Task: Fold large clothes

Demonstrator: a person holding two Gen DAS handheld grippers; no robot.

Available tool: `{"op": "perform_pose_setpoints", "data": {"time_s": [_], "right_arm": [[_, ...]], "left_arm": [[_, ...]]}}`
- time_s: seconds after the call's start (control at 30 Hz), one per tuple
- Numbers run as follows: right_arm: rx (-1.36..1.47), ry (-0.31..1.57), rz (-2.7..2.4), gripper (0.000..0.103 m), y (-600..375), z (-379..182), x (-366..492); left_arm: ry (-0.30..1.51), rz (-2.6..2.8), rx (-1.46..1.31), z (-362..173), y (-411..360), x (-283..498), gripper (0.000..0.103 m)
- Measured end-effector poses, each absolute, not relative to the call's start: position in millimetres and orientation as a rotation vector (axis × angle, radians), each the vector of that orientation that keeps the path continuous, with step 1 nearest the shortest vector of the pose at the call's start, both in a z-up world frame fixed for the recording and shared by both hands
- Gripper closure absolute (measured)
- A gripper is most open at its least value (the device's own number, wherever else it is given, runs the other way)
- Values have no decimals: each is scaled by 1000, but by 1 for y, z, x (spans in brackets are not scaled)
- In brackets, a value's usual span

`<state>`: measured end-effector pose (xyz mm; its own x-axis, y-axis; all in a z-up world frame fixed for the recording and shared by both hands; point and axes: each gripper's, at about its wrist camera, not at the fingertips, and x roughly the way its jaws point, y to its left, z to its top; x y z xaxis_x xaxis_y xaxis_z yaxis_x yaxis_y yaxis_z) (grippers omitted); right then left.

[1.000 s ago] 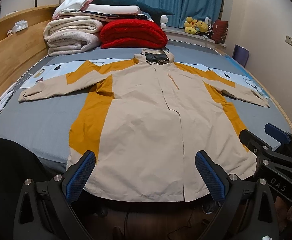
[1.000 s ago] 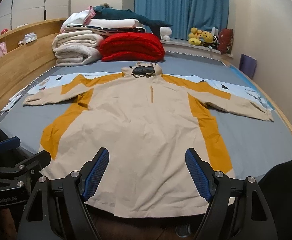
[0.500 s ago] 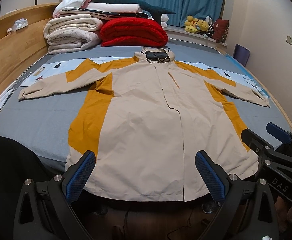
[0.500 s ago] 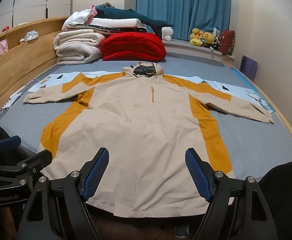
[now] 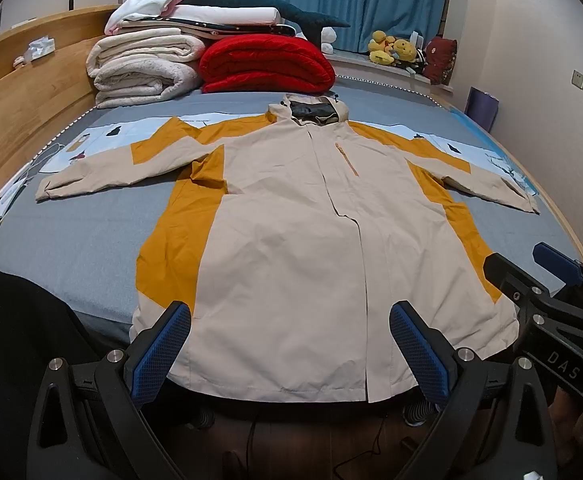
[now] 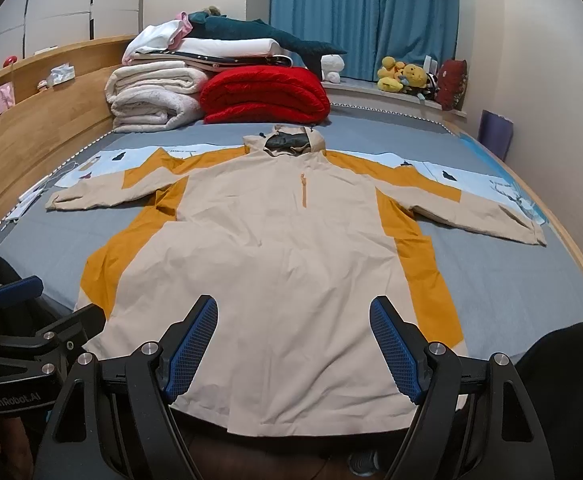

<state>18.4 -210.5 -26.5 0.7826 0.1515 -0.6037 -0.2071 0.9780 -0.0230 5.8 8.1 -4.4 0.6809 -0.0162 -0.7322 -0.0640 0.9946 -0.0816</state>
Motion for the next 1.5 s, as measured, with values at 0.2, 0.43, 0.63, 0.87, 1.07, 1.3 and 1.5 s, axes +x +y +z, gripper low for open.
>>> {"op": "perform_pose_setpoints", "data": {"time_s": [0.2, 0.43, 0.63, 0.87, 1.07, 1.3, 1.5], "right_arm": [[-96, 645, 197, 24, -211, -27, 18], [-95, 646, 195, 24, -211, -27, 19], [-95, 645, 195, 24, -211, -27, 19], [-94, 645, 194, 24, -212, -27, 19], [-95, 645, 194, 24, -212, -27, 19], [-93, 640, 194, 24, -213, -26, 19], [-58, 578, 161, 24, -229, -14, 18]], "left_arm": [[823, 27, -104, -4, 8, 6, 4], [823, 27, -104, -4, 9, 6, 4], [823, 27, -104, -4, 9, 6, 4], [823, 27, -104, -4, 8, 6, 4], [823, 27, -105, -3, 9, 6, 4], [819, 15, -101, -3, 6, 6, 4], [793, 4, -65, 9, 5, 4, 19]]}}
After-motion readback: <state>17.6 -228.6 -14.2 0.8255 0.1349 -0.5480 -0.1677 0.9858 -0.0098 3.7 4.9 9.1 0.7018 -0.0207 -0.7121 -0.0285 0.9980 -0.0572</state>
